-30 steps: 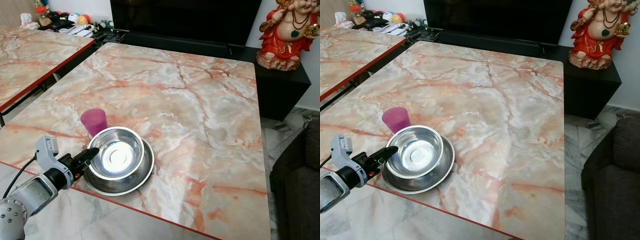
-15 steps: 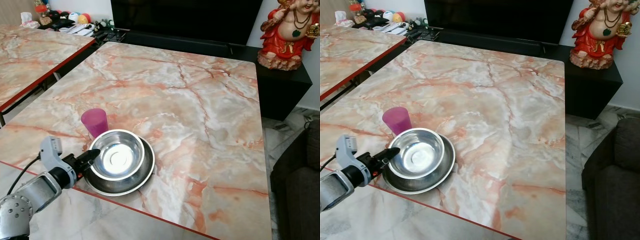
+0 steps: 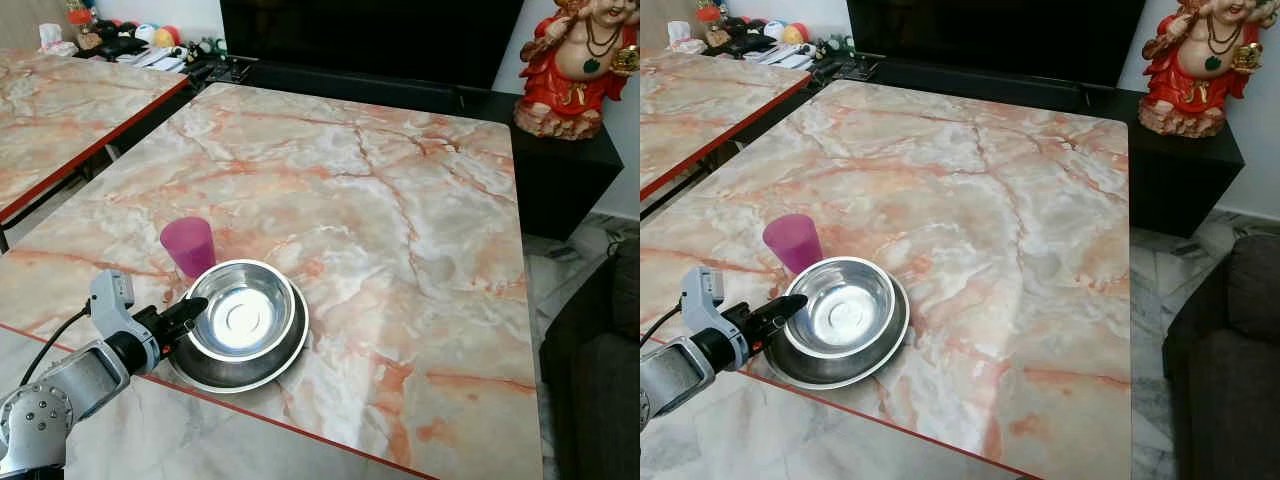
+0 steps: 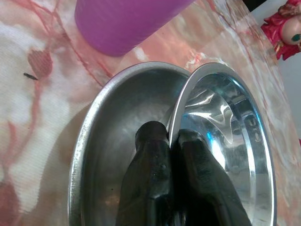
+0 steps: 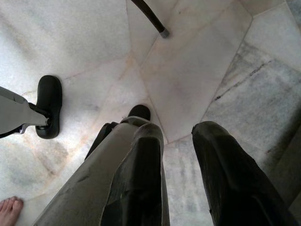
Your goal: Setting the table
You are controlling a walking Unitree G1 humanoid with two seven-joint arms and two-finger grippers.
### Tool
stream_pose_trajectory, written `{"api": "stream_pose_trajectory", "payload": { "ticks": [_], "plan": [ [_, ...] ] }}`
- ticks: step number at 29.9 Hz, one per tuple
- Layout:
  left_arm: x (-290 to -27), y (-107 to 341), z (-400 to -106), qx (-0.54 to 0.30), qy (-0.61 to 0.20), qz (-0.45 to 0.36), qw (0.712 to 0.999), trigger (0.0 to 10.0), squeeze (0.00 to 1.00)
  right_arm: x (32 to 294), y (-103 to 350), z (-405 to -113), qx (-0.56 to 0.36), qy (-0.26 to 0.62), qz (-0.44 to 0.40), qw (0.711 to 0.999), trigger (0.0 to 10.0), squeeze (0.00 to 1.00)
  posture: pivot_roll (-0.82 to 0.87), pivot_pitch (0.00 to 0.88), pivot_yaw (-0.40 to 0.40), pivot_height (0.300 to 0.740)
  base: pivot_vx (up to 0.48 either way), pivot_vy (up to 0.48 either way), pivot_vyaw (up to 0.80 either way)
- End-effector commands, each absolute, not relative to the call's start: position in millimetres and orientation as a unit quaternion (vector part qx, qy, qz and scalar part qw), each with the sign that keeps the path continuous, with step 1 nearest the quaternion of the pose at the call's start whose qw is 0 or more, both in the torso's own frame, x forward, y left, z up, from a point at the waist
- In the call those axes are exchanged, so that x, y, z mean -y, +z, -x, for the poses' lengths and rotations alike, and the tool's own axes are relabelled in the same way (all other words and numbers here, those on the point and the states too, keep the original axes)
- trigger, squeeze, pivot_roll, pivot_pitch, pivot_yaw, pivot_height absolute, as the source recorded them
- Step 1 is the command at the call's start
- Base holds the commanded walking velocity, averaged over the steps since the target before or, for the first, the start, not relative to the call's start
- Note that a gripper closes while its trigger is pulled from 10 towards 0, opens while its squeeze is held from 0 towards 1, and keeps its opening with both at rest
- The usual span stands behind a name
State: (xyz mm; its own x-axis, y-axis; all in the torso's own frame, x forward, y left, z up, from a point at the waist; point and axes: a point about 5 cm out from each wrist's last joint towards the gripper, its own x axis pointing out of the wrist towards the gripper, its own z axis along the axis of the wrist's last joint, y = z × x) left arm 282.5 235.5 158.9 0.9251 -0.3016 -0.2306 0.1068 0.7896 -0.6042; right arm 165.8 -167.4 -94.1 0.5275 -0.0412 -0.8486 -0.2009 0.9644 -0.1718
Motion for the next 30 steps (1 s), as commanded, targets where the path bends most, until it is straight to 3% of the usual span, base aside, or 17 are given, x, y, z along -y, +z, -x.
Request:
{"api": "stream_pose_trajectory", "payload": {
  "ticks": [1,3,4,5,6,30],
  "plan": [
    [-238.6,157.5,-282.0,-0.169,-0.105,0.297,0.934,10.0,1.00,166.1,-96.7,-160.2,-0.493,0.047,0.121,0.860,10.0,0.00,0.06,0.154,0.028,0.740,0.000,0.000,0.00],
    [-239.0,156.8,-282.0,-0.171,-0.101,0.295,0.935,10.0,0.99,166.2,-96.7,-160.1,-0.493,0.046,0.121,0.860,10.0,0.00,0.06,0.154,0.027,0.740,0.000,0.000,0.00],
    [-239.4,156.7,-282.0,-0.171,-0.100,0.295,0.935,10.0,0.88,166.2,-96.7,-160.2,-0.493,0.046,0.121,0.860,10.0,0.00,0.06,0.154,0.027,0.740,0.000,0.000,0.00],
    [-239.8,156.8,-281.9,-0.171,-0.100,0.296,0.934,10.0,0.07,166.3,-96.6,-160.2,-0.493,0.046,0.121,0.860,10.0,0.00,0.06,0.155,0.026,0.740,0.000,0.000,0.00],
    [-239.7,156.8,-281.4,-0.174,-0.103,0.294,0.934,10.0,0.00,166.4,-96.6,-160.3,-0.493,0.046,0.121,0.860,10.0,0.00,0.06,0.155,0.026,0.740,0.000,0.000,0.00],
    [-240.8,157.9,-267.0,-0.203,-0.148,0.234,0.939,10.0,0.00,166.2,-96.5,-160.6,-0.493,0.048,0.122,0.860,10.0,0.00,0.08,0.155,0.026,0.740,0.000,0.000,0.00]
  ]
}}
